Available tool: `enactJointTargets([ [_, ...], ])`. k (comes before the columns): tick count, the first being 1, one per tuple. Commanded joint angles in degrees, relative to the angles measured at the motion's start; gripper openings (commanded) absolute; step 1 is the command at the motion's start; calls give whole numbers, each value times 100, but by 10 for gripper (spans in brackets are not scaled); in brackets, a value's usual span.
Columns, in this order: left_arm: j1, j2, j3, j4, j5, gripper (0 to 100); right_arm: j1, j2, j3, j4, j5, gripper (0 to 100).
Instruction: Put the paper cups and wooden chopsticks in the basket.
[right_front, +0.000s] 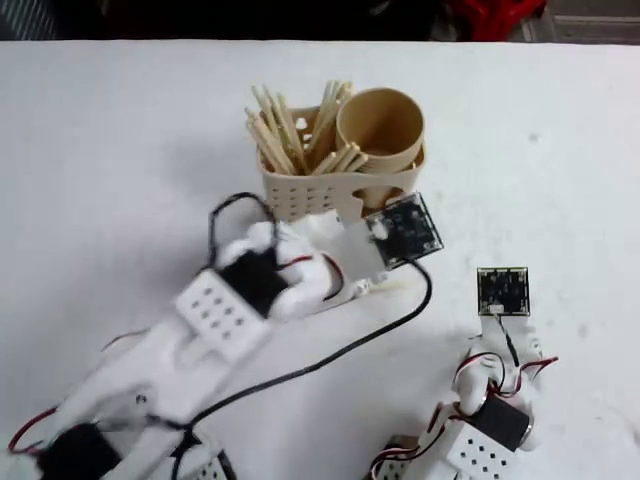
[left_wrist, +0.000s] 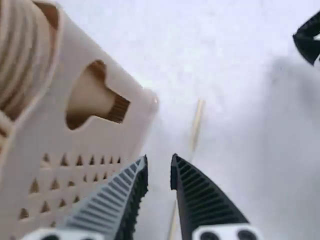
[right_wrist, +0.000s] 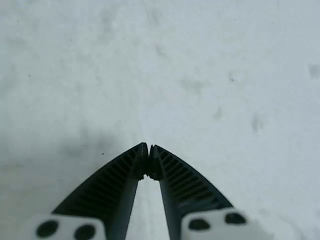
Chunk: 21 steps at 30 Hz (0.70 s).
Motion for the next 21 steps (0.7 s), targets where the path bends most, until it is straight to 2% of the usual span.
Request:
enactJointTargets([
  [1, 13, 1411, -141, -79, -123, 98, -31, -57, 26, 40, -18, 18],
  [4, 4, 2545, -484, -79, -466, 98, -31, -57, 26, 31, -18, 18],
  [9, -215, 3873, -1327, -26, -536, 98, -31, -48, 26, 31, -18, 18],
  [14, -576, 4532, -1881, 105, -554, 98, -31, -48, 26, 31, -18, 18],
  [21, -681, 5165, -2382, 325, -510, 98, -31, -48, 26, 31, -18, 18],
])
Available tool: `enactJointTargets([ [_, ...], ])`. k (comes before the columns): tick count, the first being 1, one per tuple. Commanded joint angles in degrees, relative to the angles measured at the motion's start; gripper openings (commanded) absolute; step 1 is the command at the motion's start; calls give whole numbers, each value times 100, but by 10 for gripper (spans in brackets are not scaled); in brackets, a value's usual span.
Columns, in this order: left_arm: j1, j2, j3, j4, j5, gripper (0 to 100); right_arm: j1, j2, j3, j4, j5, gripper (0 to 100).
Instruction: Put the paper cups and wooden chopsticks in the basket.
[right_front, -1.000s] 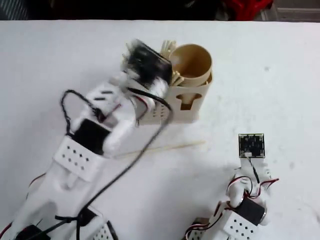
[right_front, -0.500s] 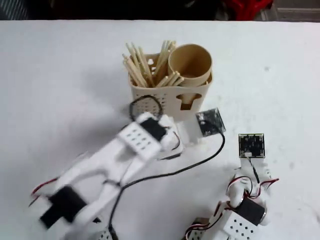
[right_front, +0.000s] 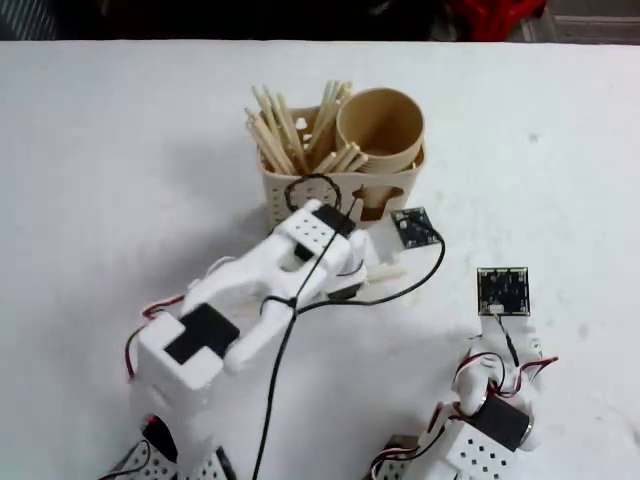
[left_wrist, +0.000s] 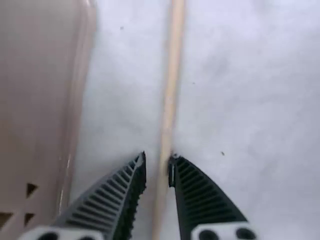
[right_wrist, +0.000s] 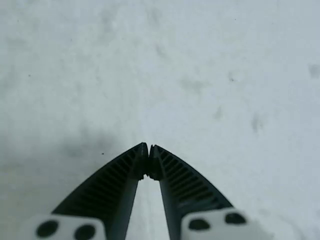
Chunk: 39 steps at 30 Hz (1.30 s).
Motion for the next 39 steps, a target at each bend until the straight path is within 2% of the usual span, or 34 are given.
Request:
enactJointTargets([
  [1, -145, 268, -466, 167, 0, 98, -31, -48, 26, 31, -18, 18],
  [5, -127, 435, -712, 484, -9, 94, -31, -48, 26, 31, -18, 18],
  [9, -101, 426, -721, 484, -35, 18, -31, -48, 26, 31, -18, 18],
  [19, -75, -479, -510, 835, -9, 22, -31, -48, 26, 31, -18, 18],
  [25, 356, -1807, 431, 738, -35, 22, -31, -48, 26, 31, -18, 18],
  [31, 585, -3881, 1310, 343, 0, 23, -31, -48, 26, 31, -18, 18],
  [35, 549, -5235, 1240, 229, 316, 23, -31, -48, 26, 31, -18, 18],
  [39, 514, -6211, 624, -62, 484, 23, -31, -48, 26, 31, -18, 18],
])
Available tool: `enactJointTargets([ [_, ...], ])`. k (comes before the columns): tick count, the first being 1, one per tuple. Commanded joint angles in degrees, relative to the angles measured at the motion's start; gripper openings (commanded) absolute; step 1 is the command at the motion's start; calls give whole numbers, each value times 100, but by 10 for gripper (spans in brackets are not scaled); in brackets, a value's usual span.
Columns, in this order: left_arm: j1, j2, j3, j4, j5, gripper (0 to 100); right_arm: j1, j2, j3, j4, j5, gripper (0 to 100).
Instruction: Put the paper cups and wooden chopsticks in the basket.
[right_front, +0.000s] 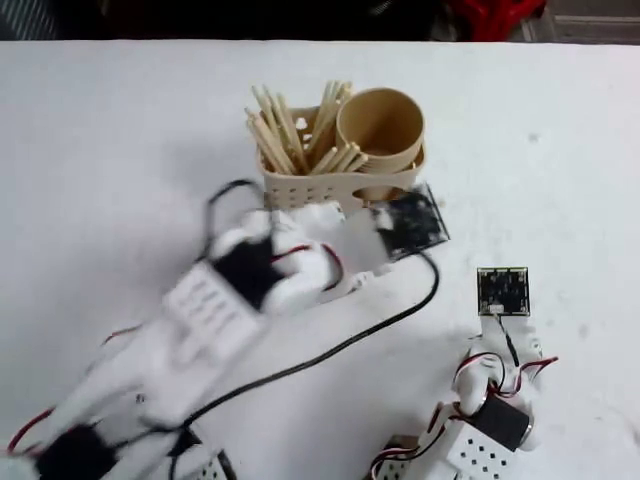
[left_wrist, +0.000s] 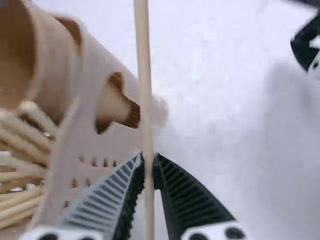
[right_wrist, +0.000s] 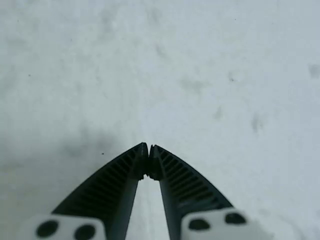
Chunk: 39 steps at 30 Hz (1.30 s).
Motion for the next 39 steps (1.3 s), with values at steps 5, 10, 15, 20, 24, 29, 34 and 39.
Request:
enactJointTargets([
  [5, -497, -1411, -1371, -1618, 185, 23, -31, -48, 26, 31, -18, 18],
  [10, -1077, -1209, -1398, -3024, 211, 24, -31, -48, 26, 31, -18, 18],
  [15, -1349, -523, -1451, -3780, 387, 24, -31, -48, 26, 31, -18, 18],
  [20, -1719, -198, -1451, -4044, 2127, 24, -31, -48, 26, 31, -18, 18],
  [24, -2000, -163, -1451, -4044, 3174, 24, -31, -48, 26, 31, -18, 18],
  [29, -1991, -163, -1451, -4018, 3226, 24, -31, -48, 26, 31, -18, 18],
  [34, -1991, -163, -1433, -4000, 3235, 24, -31, -48, 26, 31, -18, 18],
  [39, -1982, -163, -1433, -4000, 3253, 68, -31, -48, 26, 31, -18, 18],
])
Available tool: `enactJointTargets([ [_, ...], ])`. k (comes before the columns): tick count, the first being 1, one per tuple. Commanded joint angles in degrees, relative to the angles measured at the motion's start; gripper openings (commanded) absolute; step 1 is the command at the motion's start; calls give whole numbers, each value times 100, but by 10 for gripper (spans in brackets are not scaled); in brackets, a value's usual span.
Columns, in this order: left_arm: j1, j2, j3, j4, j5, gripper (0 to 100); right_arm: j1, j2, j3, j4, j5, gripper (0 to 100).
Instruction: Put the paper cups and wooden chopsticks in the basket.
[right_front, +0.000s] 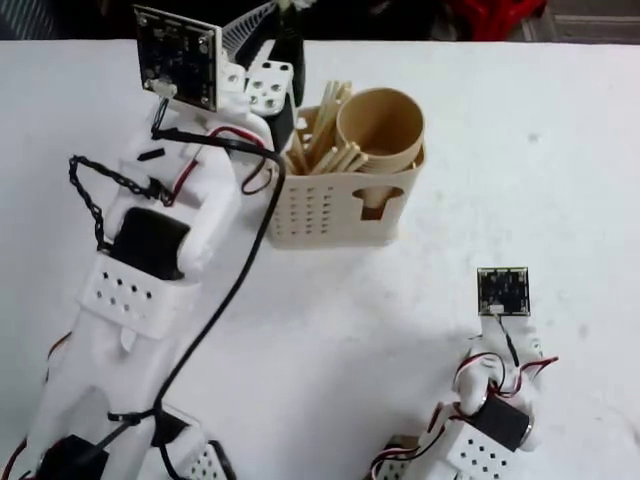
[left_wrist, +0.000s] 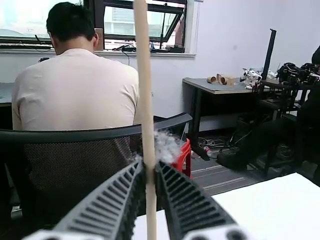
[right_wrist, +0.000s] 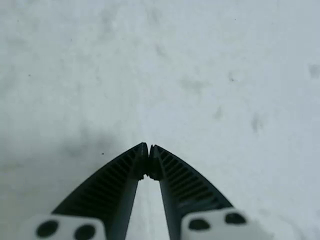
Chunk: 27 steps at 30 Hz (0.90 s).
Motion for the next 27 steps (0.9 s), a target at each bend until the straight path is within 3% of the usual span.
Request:
enactJointTargets([
  [1, -22, -4, -220, -114, 79, 71, -31, -48, 26, 22, -18, 18],
  [10, -22, -4, -185, -62, 44, 72, -31, -48, 26, 22, -18, 18],
  [27, -66, -48, -185, 1574, 70, 72, -31, -48, 26, 22, -18, 18],
])
